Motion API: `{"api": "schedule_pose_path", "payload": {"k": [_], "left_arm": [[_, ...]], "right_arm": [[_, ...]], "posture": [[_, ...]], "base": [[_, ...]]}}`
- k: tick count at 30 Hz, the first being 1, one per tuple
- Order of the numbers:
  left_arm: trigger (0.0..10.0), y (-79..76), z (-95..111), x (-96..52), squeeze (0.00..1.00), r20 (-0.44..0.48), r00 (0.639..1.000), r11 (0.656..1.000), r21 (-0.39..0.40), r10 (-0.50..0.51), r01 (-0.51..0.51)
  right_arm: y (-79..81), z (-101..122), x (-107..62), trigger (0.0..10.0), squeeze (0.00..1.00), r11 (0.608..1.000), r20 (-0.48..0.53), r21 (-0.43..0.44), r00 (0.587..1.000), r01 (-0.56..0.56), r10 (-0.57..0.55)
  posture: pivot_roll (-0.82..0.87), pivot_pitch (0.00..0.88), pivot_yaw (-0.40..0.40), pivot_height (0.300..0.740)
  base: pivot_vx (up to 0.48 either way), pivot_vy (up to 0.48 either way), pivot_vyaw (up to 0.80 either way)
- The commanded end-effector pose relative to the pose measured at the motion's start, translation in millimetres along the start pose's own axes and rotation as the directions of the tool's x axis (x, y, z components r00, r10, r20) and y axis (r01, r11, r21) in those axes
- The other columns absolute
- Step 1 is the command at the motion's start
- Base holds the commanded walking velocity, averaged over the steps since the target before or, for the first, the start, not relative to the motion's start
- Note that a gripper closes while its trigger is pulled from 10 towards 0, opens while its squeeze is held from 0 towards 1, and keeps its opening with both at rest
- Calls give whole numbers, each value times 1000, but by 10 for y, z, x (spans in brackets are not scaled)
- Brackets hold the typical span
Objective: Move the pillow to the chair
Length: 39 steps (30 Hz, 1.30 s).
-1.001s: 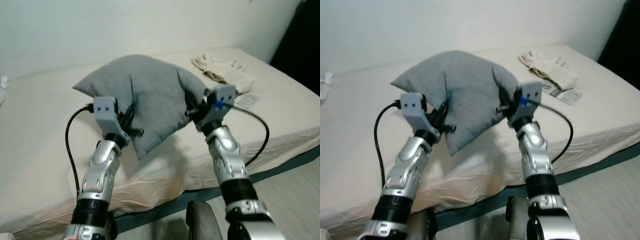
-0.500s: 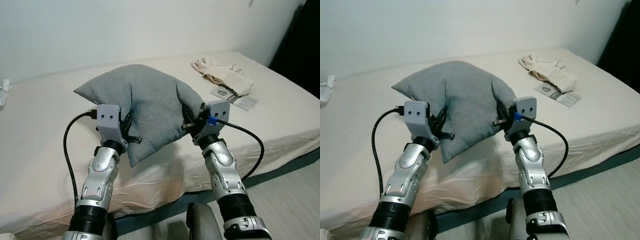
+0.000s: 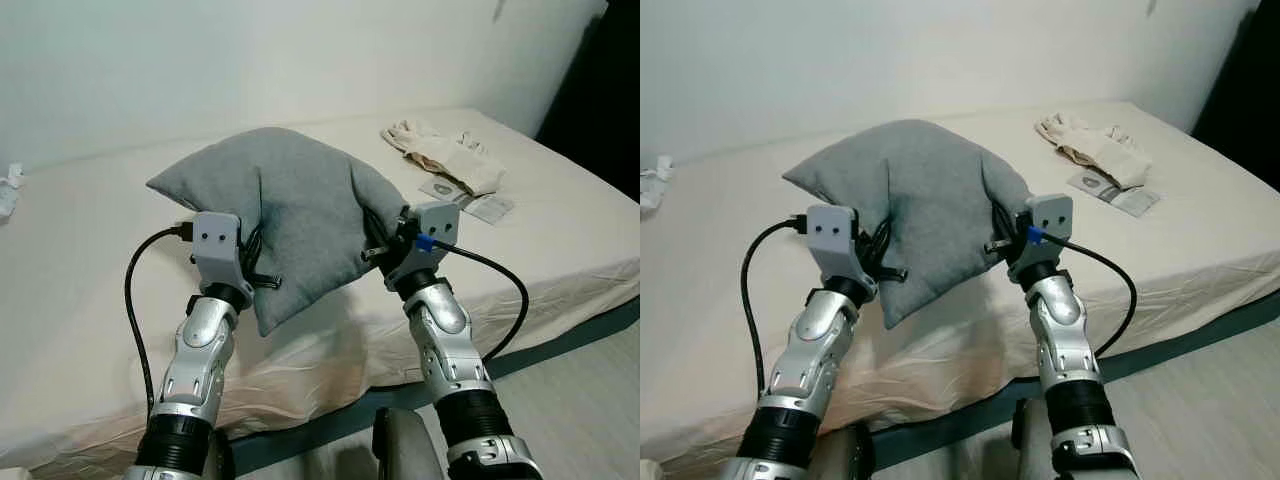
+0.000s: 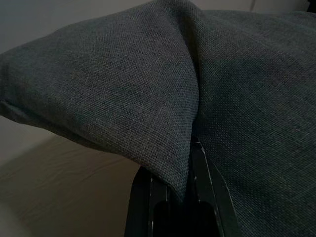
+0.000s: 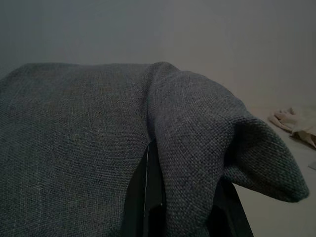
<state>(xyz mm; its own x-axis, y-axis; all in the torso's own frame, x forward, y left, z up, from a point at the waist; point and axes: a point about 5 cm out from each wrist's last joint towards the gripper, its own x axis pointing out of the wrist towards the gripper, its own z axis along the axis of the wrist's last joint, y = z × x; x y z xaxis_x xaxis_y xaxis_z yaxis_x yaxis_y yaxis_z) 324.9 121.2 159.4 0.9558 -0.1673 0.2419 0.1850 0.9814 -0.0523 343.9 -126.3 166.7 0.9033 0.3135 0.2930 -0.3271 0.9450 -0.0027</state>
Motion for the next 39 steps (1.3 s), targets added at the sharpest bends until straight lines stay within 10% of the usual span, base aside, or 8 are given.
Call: {"api": "schedule_pose_path", "payload": {"k": [1,39], "left_arm": [[10000,45,107,17,0,64,998,999,40,13,-15],[10000,49,101,16,0,61,998,999,45,15,-18]], "right_arm": [[13,24,-8,10000,0,1000,15,-3,1000,-8,8],[13,41,-31,10000,0,1000,12,10,1000,-14,14]], "posture": [[-5,6,-8,545],[-7,21,-10,710]], "base": [[0,0,0],[0,0,0]]}}
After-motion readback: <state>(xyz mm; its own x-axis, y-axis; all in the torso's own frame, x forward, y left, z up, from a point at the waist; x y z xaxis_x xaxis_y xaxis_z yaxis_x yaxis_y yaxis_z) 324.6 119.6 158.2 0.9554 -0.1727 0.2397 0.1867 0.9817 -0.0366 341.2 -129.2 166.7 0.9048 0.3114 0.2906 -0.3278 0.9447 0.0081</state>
